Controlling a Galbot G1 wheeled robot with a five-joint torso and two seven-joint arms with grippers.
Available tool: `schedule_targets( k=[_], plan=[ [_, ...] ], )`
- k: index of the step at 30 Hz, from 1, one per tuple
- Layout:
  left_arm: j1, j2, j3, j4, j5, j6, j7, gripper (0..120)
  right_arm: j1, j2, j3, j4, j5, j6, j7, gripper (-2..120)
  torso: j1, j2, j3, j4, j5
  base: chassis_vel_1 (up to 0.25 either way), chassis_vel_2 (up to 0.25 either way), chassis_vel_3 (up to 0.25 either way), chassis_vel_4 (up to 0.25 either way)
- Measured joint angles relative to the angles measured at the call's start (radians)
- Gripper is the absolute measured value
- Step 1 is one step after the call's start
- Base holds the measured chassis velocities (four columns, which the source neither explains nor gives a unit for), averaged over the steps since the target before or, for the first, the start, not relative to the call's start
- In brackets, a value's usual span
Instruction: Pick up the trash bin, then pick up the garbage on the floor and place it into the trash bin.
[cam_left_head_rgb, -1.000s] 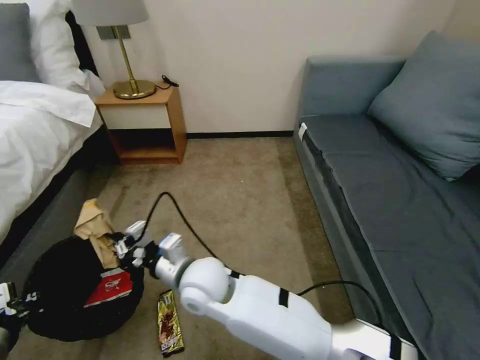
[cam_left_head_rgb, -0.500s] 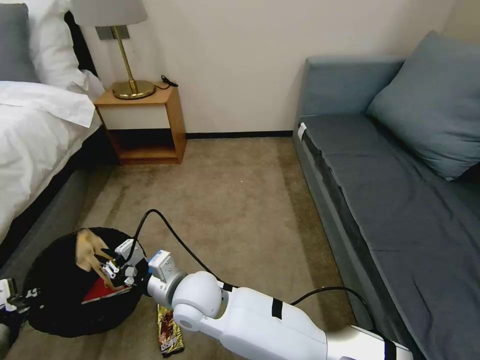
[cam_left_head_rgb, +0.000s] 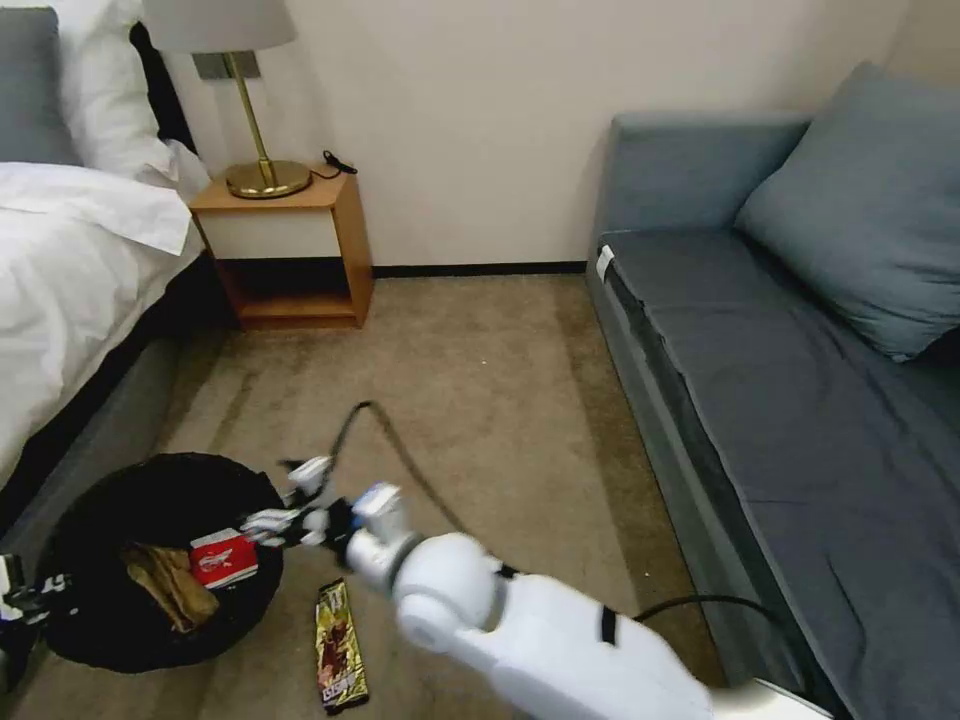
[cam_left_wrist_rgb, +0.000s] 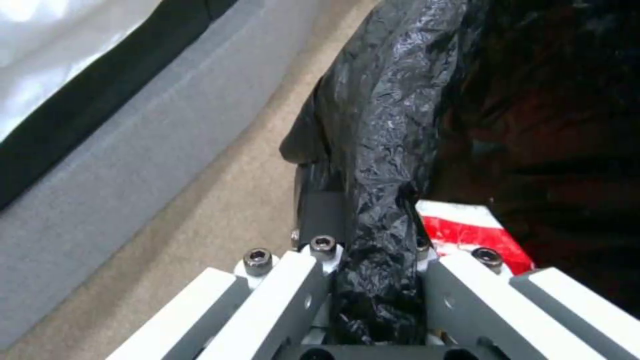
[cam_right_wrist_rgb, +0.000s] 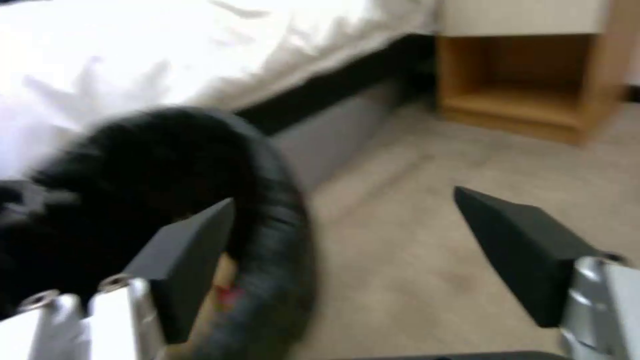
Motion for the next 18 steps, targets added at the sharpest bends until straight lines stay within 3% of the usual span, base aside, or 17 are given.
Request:
schedule_targets(
  k=[1, 4, 10, 13, 18],
  plan=[
    [0.000, 0.000, 0.000, 0.000, 0.000, 0.000, 0.000, 3, 0.000, 0.000, 0.000, 0.000, 0.000, 0.000, 0.000, 88, 0.000, 0.000, 0.000, 0.0000, 0.0000, 0.000, 0.000, 0.000, 0.000],
    [0.000, 0.003, -0.008, -0.001, -0.002, 0.000, 0.000, 3, -0.018, -0.094, 0.042, 0.023, 0.033, -0.075, 0.032, 99, 0.000, 0.000, 0.000, -0.0002, -0.0001, 0.000, 0.000, 0.000, 0.000],
    [0.005, 0.008, -0.030, -0.004, -0.013, 0.000, 0.000, 3, -0.006, -0.189, 0.016, -0.057, 0.097, -0.125, -0.017, 100, 0.000, 0.000, 0.000, -0.0001, 0.0000, 0.000, 0.000, 0.000, 0.000],
    [0.005, 0.008, -0.036, -0.004, -0.015, 0.000, 0.000, 3, 0.015, -0.194, -0.032, -0.109, 0.104, -0.136, -0.049, 100, 0.000, 0.000, 0.000, 0.0000, -0.0002, 0.000, 0.000, 0.000, 0.000],
    [0.001, 0.004, -0.050, -0.001, -0.028, 0.000, 0.000, 3, 0.051, -0.119, -0.144, -0.253, 0.116, -0.154, -0.067, 100, 0.000, 0.000, 0.000, 0.0002, -0.0002, 0.000, 0.000, 0.000, 0.000]
  ],
)
